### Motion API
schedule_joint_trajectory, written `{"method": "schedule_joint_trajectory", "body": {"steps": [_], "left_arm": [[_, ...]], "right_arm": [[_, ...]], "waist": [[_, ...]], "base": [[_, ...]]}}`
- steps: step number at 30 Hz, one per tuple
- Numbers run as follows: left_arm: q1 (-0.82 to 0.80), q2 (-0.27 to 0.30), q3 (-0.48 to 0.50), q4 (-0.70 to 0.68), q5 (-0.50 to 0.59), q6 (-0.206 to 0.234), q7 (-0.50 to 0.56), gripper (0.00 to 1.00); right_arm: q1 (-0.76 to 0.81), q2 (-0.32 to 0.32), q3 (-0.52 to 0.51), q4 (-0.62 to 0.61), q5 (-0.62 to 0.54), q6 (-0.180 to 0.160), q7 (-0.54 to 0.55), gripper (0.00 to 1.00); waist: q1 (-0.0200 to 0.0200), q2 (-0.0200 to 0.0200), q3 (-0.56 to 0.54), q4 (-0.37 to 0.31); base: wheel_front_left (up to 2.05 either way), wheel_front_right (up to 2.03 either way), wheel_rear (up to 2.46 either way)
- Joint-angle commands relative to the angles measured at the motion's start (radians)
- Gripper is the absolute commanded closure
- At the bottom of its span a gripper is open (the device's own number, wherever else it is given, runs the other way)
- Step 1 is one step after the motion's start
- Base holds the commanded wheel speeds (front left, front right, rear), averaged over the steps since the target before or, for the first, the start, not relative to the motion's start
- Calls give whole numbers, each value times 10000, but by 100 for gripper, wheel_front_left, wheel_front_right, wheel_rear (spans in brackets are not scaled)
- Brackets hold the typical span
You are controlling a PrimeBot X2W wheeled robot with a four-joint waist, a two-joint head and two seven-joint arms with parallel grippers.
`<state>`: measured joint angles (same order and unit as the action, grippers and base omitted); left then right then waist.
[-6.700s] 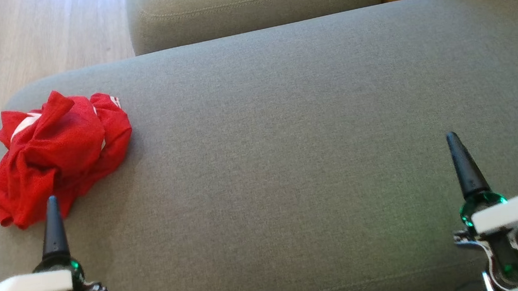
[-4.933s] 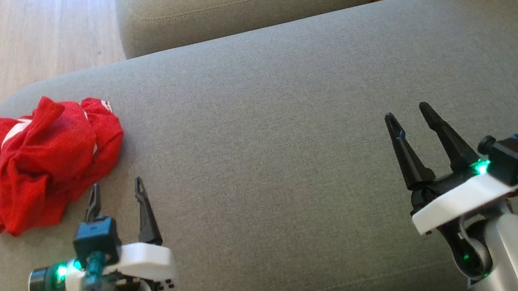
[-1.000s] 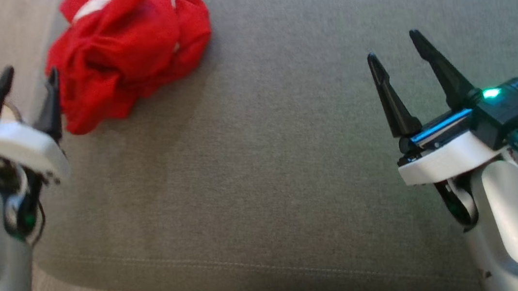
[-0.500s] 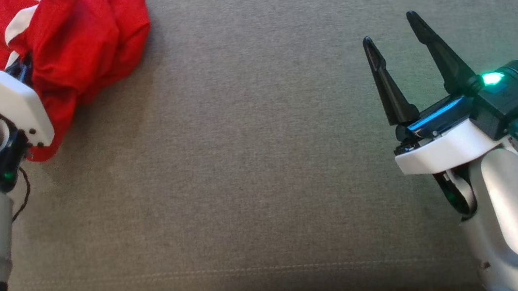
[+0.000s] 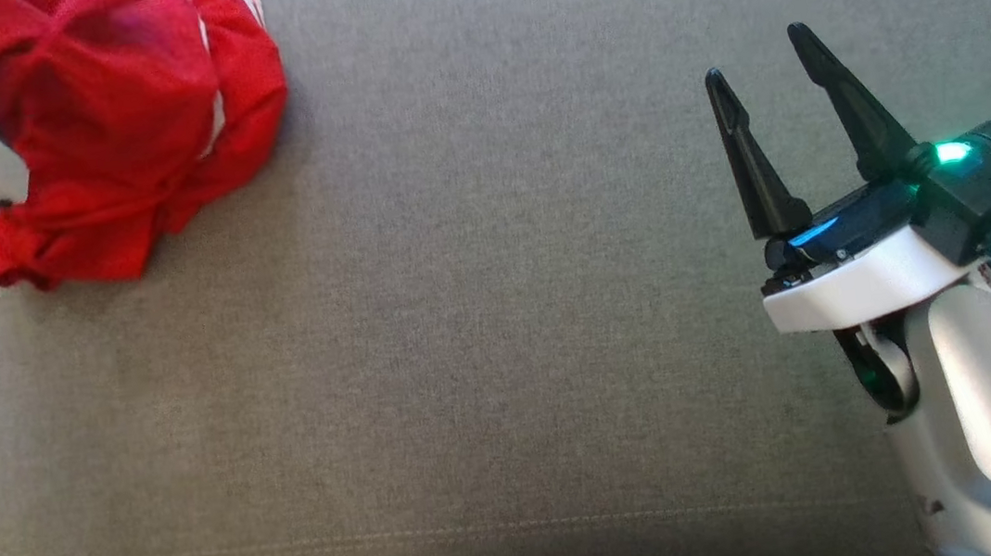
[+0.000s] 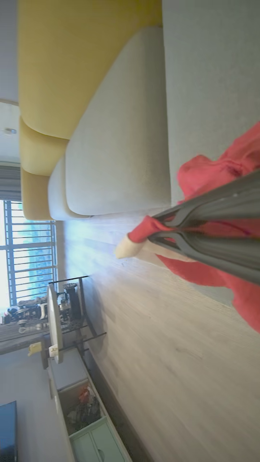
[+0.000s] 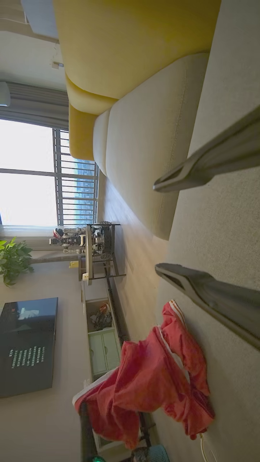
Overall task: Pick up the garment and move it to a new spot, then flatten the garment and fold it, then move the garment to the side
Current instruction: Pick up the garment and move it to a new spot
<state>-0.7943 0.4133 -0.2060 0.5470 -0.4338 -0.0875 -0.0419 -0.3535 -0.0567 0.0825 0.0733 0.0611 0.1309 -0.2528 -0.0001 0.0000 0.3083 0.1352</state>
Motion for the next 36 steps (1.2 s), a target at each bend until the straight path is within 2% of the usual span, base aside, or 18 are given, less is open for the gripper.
{"method": "schedule_joint_trajectory", "body": {"steps": [1,6,7,11,16,20,27,32,36], "left_arm": [[-340,454,441,-588,2,115,-176,100],[59,-67,432,-1868,-188,404,-496,100],[207,-312,334,-2489,-184,562,-547,100],[363,-712,153,-3455,-179,820,-549,100],[308,-1539,-428,-4879,-165,1120,-340,100],[-199,-2278,-1073,-5432,-11,1221,-296,100],[-889,-3311,-1669,-5346,10,1630,-903,100],[-1162,-3517,-2133,-4419,131,2025,-1290,100],[-965,-3487,-2296,-2811,448,2321,-1589,100]], "right_arm": [[95,64,232,-259,78,-2,-88,0],[272,64,26,-61,226,-2,-89,0],[318,64,-53,9,264,-2,-89,0],[324,64,-136,41,308,-2,-89,0],[134,64,-388,-87,372,-2,-89,0],[-85,64,-622,-207,517,-2,-89,0],[-431,64,-655,-396,618,-2,-89,0],[-617,64,-912,-698,701,-2,-89,0],[-620,64,-1036,-922,754,-2,-89,0]], "waist": [[1,0,-421,-6],[1,0,-1218,-71],[1,0,-1480,-161],[1,0,-1747,-416],[1,0,-1728,-1122],[1,0,-1577,-1920],[1,0,-1367,-3752],[1,0,-913,-4689],[1,0,-506,-5001]], "base": [[0,0,0],[0,0,0],[0,0,0],[0,0,0],[0,0,0],[0,0,0],[0,0,0],[0,0,0],[0,0,0]]}}
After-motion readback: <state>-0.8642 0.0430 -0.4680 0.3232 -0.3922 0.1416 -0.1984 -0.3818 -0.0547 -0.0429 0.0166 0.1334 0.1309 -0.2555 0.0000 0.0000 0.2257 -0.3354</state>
